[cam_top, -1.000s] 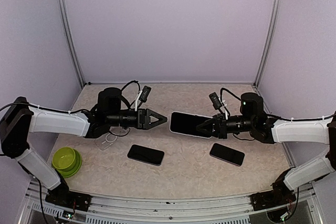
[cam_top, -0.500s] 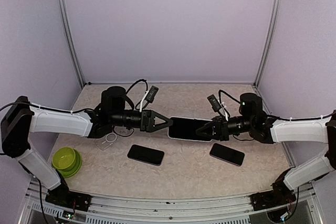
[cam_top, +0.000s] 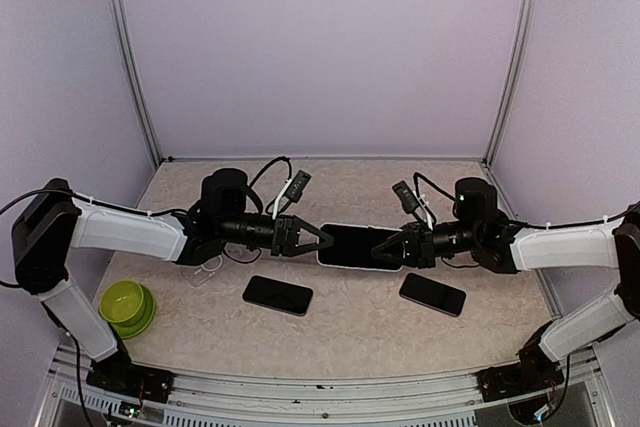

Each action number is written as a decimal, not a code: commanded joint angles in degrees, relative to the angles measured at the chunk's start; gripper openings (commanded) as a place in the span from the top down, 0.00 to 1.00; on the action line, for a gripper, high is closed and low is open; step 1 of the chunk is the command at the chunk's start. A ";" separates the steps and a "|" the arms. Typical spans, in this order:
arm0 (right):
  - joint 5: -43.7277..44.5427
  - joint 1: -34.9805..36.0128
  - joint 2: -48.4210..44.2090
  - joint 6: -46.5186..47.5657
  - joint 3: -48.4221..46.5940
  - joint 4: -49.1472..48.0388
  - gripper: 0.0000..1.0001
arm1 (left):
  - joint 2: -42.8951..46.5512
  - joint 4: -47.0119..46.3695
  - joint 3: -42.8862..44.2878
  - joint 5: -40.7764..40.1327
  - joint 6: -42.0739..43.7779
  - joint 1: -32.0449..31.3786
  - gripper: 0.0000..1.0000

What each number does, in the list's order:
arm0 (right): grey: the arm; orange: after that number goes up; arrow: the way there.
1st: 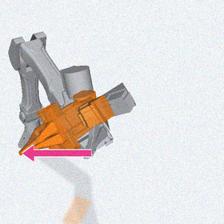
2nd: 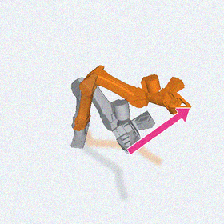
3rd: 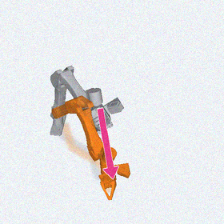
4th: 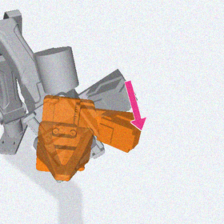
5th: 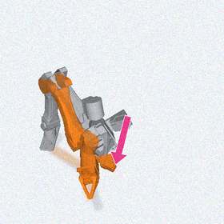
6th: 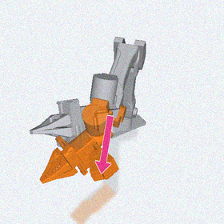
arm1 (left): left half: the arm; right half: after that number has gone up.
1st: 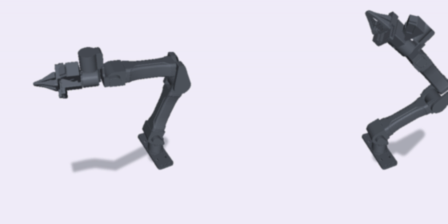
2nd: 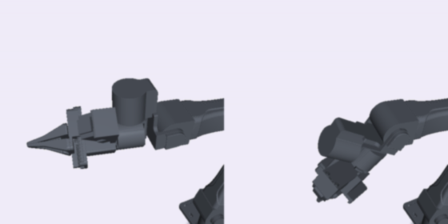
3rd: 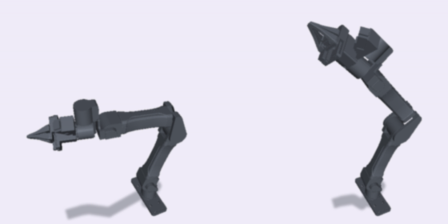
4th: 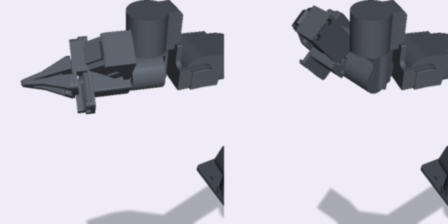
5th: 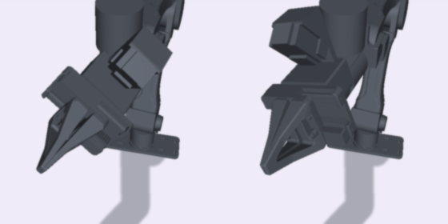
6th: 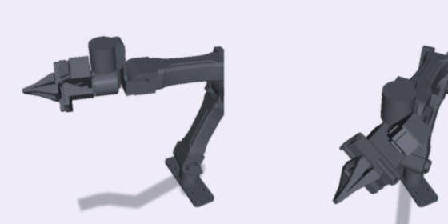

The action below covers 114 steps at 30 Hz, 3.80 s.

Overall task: Put the phone into the phone case
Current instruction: Pass from the right arm to the left, then pass from the left arm to the right, then press the corner of the phone case at the bottom left corner of the phone case.

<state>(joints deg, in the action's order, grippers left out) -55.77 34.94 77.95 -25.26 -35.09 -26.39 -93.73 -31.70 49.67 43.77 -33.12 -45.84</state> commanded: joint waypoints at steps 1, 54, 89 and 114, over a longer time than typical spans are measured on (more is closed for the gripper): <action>-1.40 1.01 1.49 -0.27 -1.03 -5.57 1.00 | -1.41 -4.10 0.82 -0.09 -1.55 -0.55 1.00; 7.17 -0.21 11.32 -31.04 2.14 -32.58 1.00 | 5.35 -25.69 -14.09 -12.75 -12.74 1.48 0.71; 0.84 -1.89 2.93 -17.87 -0.40 -16.52 1.00 | 3.72 -7.62 -7.62 -4.40 -5.38 3.57 0.54; 0.41 -2.50 3.52 -15.24 1.92 -16.81 1.00 | 0.87 -19.82 -11.81 0.73 -17.50 7.23 1.00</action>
<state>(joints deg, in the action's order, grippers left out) -55.77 33.10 82.54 -43.22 -33.17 -39.75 -91.22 -45.34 39.75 43.05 -42.17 -40.86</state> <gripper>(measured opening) 0.107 0.083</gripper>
